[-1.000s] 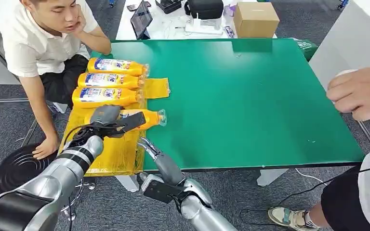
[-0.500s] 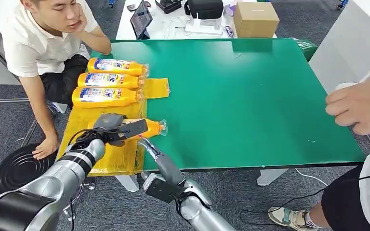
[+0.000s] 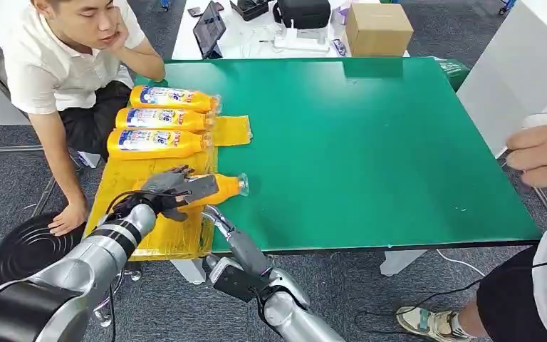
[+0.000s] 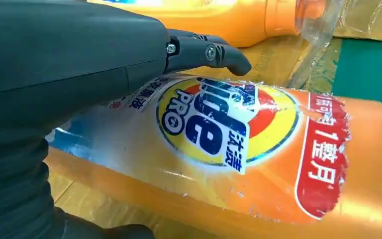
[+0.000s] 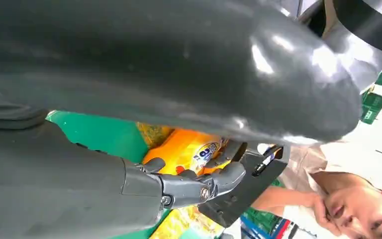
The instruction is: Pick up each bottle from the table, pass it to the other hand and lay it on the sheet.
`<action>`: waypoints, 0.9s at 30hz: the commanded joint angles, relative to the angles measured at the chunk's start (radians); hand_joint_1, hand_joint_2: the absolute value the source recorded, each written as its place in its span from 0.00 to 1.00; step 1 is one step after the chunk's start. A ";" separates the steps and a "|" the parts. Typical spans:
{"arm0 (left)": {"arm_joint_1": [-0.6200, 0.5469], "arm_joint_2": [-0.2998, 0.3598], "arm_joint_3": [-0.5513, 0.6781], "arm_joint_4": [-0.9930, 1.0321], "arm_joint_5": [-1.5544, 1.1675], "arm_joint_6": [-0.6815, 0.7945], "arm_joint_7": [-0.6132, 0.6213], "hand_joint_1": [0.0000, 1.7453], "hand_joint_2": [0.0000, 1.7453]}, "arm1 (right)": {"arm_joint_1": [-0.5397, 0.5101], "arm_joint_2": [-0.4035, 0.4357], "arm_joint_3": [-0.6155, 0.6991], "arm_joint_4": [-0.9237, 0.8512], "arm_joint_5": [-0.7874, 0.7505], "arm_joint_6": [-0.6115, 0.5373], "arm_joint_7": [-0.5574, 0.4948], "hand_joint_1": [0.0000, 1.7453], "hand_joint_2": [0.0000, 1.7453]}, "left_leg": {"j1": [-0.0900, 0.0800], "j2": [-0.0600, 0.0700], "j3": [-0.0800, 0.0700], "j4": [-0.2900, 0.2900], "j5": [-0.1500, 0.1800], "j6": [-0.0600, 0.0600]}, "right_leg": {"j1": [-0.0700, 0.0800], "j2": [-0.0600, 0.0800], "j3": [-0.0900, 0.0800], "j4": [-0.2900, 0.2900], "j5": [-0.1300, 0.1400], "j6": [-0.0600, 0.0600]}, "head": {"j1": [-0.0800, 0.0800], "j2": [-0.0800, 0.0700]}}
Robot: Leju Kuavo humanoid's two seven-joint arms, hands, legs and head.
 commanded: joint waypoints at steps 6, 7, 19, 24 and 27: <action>-0.035 -0.014 0.106 0.049 0.082 0.010 -0.048 0.00 1.00 | -0.067 -0.010 0.043 0.104 -0.005 -0.008 -0.007 0.00 0.00 | 0.000 0.001 0.002 0.000 0.000 0.000 | 0.000 0.000 0.002 0.000 0.000 -0.001 | 0.000 0.000; -0.032 -0.011 0.112 0.038 0.089 0.026 -0.065 0.00 1.00 | -0.065 -0.012 0.041 0.103 -0.006 -0.012 -0.007 0.00 0.00 | 0.001 0.001 0.003 0.000 -0.001 -0.001 | 0.001 0.000 0.003 0.000 -0.001 -0.002 | 0.000 0.000; 0.003 0.000 0.497 -0.050 0.582 0.096 -0.221 0.00 1.00 | -0.060 -0.009 0.080 0.099 0.000 -0.026 -0.019 0.00 0.00 | 0.001 0.003 0.003 0.000 -0.001 -0.001 | 0.001 0.002 0.002 0.000 0.000 -0.002 | 0.000 0.000; 0.032 0.009 0.520 -0.083 0.683 -0.018 -0.266 0.00 1.00 | -0.052 -0.016 0.084 0.094 -0.008 -0.038 -0.028 0.00 0.00 | 0.001 0.002 0.003 0.000 -0.001 -0.001 | 0.001 0.001 0.003 0.000 0.000 -0.002 | 0.000 0.000; 0.086 0.031 0.462 -0.159 0.723 -0.075 -0.272 0.00 1.00 | -0.039 -0.027 0.084 0.083 -0.015 -0.051 -0.032 0.00 0.00 | 0.001 0.003 0.004 -0.001 -0.001 -0.001 | 0.001 0.002 0.003 -0.001 0.000 -0.002 | 0.000 0.000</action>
